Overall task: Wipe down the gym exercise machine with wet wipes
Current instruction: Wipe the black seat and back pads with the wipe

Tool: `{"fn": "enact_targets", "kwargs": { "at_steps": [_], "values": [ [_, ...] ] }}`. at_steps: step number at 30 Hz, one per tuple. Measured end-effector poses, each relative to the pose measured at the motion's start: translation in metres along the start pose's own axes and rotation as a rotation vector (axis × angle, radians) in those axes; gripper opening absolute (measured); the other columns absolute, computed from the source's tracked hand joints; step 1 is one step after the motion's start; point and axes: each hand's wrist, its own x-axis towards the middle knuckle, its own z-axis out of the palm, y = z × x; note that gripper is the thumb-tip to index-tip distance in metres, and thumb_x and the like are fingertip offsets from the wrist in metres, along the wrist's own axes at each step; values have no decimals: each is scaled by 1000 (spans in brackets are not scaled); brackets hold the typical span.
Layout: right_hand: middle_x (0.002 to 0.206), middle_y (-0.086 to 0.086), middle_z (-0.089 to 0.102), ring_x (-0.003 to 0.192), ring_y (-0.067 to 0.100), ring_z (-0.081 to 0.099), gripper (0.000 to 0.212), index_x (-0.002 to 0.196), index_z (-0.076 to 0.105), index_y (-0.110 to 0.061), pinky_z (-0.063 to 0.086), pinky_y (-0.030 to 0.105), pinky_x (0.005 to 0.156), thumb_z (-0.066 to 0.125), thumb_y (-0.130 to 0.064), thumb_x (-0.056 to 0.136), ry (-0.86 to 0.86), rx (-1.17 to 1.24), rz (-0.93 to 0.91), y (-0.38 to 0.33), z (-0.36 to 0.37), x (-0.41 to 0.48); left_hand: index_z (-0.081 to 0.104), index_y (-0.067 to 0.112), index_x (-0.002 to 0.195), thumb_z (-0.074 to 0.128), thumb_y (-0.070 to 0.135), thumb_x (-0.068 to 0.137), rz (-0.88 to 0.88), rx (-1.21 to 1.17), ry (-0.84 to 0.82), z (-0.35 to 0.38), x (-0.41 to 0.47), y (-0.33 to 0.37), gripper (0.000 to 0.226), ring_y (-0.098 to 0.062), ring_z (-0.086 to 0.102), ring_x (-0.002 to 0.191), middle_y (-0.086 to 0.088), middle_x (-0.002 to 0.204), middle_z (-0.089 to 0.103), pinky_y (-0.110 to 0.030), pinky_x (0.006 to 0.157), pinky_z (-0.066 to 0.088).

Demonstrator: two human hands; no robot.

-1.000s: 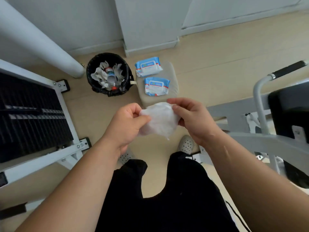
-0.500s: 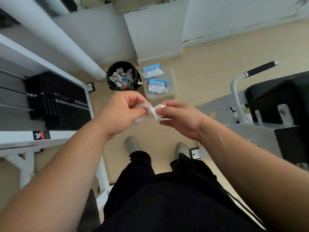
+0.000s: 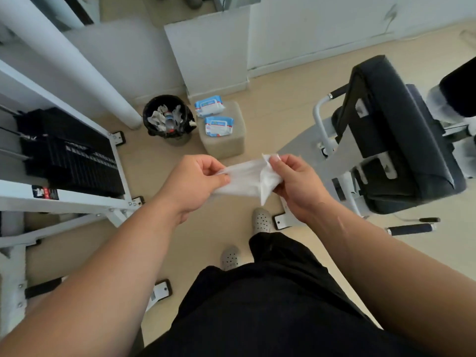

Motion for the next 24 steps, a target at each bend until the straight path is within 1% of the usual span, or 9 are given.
{"fn": "enact_targets", "kwargs": {
  "at_steps": [3, 4, 6, 9, 11, 14, 18, 21, 24],
  "values": [
    [70, -3, 67, 65, 13, 64, 11, 92, 59, -11, 57, 28, 61, 63, -15, 102, 62, -51, -12, 19, -20, -42, 66, 16, 72, 76, 3, 86, -33, -40, -48, 17, -23, -11, 22, -7, 53, 59, 5, 64, 65, -20, 58, 44],
    [74, -2, 70, 70, 16, 66, 6, 97, 60, -12, 59, 31, 66, 65, -14, 101, 69, -68, -7, 26, -29, -53, 66, 17, 71, 75, 4, 87, -47, -66, -64, 27, -30, -12, 22, -9, 54, 61, 4, 66, 65, -23, 61, 45],
    [80, 1, 71, 77, 21, 66, 7, 101, 60, -15, 58, 38, 76, 65, -11, 100, 75, -81, 15, 37, -46, -74, 64, 16, 72, 72, 5, 90, -56, -101, -111, 50, -43, -11, 23, -13, 55, 64, 0, 68, 64, -27, 63, 46],
    [90, 7, 70, 82, 23, 69, 3, 103, 64, -14, 57, 38, 81, 65, -16, 101, 36, -59, 68, 49, -73, -101, 58, 16, 73, 65, 3, 95, -15, -83, -213, 92, -65, 0, 26, -3, 49, 53, 3, 66, 57, -17, 51, 40],
    [96, 7, 70, 89, 22, 70, 12, 103, 69, -14, 57, 36, 83, 64, -25, 101, -15, 8, 87, 54, -93, -115, 54, 17, 73, 61, 4, 97, 11, -68, -264, 122, -78, 11, 28, 0, 45, 48, 5, 64, 53, -14, 44, 35],
    [99, 6, 72, 90, 19, 70, 15, 106, 72, -13, 55, 35, 86, 64, -24, 101, -48, 86, 30, 57, -134, -134, 51, 18, 73, 58, 6, 99, 16, -54, -311, 175, -92, 24, 30, 0, 43, 47, 8, 60, 51, -14, 42, 33],
    [89, 5, 72, 80, 13, 65, 13, 102, 74, -9, 52, 36, 85, 65, -17, 99, 30, 135, -75, 57, -221, -155, 56, 21, 74, 59, 11, 100, -43, -79, -361, 263, -103, 36, 28, -7, 55, 60, 5, 66, 61, -27, 59, 41],
    [84, 7, 68, 76, 15, 61, 18, 93, 77, -10, 53, 34, 79, 64, -20, 101, 101, 125, -85, 57, -309, -169, 59, 18, 75, 60, 9, 99, -78, -96, -335, 342, -112, 46, 26, -13, 62, 66, -1, 71, 67, -29, 62, 51],
    [89, 3, 72, 79, 13, 64, 22, 97, 78, -14, 54, 32, 80, 60, -25, 104, 171, 133, -55, 52, -395, -180, 64, 18, 74, 64, 11, 97, -72, -10, -277, 413, -121, 52, 24, -17, 61, 70, -4, 75, 67, -32, 64, 51]
  ]
}}
